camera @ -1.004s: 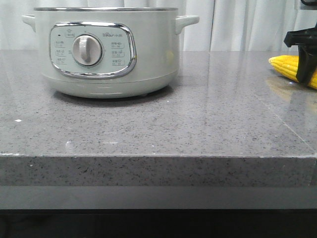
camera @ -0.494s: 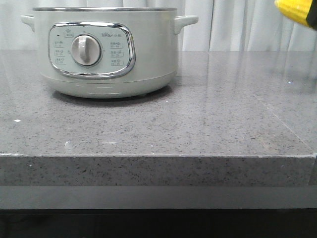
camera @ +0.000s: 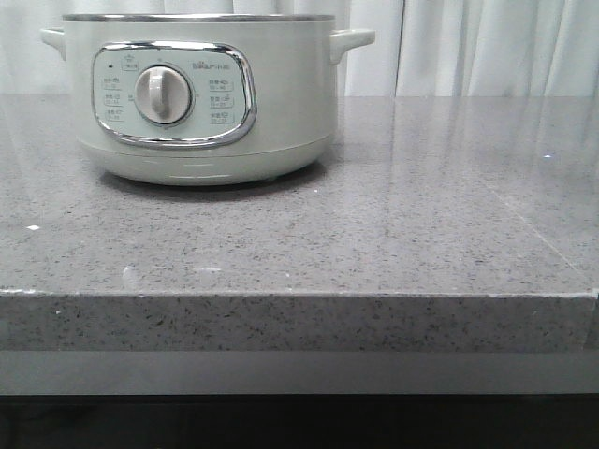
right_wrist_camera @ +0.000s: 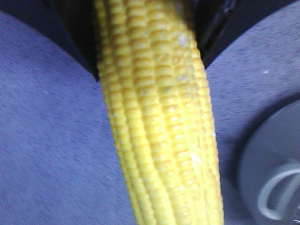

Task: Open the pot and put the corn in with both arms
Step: 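Carry the corn cob with the right gripper over the open pot, then lower the corn into the pot and open the right gripper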

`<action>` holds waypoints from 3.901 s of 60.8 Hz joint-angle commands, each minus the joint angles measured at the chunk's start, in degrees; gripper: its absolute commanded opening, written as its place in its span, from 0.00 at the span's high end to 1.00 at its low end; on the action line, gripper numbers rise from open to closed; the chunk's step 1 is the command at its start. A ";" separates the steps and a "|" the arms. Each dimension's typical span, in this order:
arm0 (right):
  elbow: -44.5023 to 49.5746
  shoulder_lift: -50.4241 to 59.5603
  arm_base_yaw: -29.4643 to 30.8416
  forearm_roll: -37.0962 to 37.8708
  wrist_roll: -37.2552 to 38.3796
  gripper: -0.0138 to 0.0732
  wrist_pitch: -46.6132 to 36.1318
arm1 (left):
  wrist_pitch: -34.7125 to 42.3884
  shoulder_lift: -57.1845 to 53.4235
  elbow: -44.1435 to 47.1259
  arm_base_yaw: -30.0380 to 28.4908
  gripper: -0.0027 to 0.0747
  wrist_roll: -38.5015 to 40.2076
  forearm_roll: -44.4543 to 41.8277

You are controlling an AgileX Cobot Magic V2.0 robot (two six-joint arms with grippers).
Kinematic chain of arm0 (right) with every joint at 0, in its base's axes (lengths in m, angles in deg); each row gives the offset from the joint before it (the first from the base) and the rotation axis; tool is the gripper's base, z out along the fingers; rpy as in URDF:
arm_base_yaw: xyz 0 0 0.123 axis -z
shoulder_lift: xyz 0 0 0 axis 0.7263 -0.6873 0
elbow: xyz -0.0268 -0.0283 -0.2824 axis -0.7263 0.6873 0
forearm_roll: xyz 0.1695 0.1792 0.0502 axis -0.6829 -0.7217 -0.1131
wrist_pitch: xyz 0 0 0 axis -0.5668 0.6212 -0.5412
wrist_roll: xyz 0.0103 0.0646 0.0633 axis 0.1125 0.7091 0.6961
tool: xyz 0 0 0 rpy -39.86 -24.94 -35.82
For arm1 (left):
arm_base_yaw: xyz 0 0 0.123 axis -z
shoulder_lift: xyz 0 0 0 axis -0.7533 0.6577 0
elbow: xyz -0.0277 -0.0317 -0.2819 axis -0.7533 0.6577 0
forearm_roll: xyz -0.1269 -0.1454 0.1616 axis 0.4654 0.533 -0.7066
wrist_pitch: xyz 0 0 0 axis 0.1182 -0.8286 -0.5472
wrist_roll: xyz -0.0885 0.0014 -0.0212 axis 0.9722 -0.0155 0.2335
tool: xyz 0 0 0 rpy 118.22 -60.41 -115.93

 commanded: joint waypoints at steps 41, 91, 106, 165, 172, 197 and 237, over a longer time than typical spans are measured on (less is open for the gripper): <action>-29.18 -22.31 -28.15 -2.10 -0.94 0.47 -5.09 | 7.86 -0.04 -2.14 0.26 0.65 0.40 0.90; -50.39 -47.48 -29.26 5.43 -0.94 0.47 -1.93 | 7.86 -0.04 -2.14 0.26 0.65 0.40 0.90; -50.39 -48.73 -29.26 5.49 -0.94 0.41 -0.71 | 7.86 -0.04 -2.14 0.26 0.65 0.40 0.90; -25.79 -18.27 -28.88 4.70 2.24 0.24 -9.61 | 7.86 -0.04 -2.14 0.26 0.65 0.40 0.90; -16.25 -9.97 -28.88 4.70 2.18 0.24 -14.16 | 7.86 -0.04 -2.14 0.26 0.65 0.40 0.90; 6.12 14.78 -28.88 4.70 2.18 0.24 -18.99 | 7.86 -0.04 -2.14 0.26 0.65 0.40 0.90; 23.44 35.22 -28.88 4.33 2.18 0.24 -19.88 | 7.86 -0.04 -2.14 0.26 0.65 0.40 0.90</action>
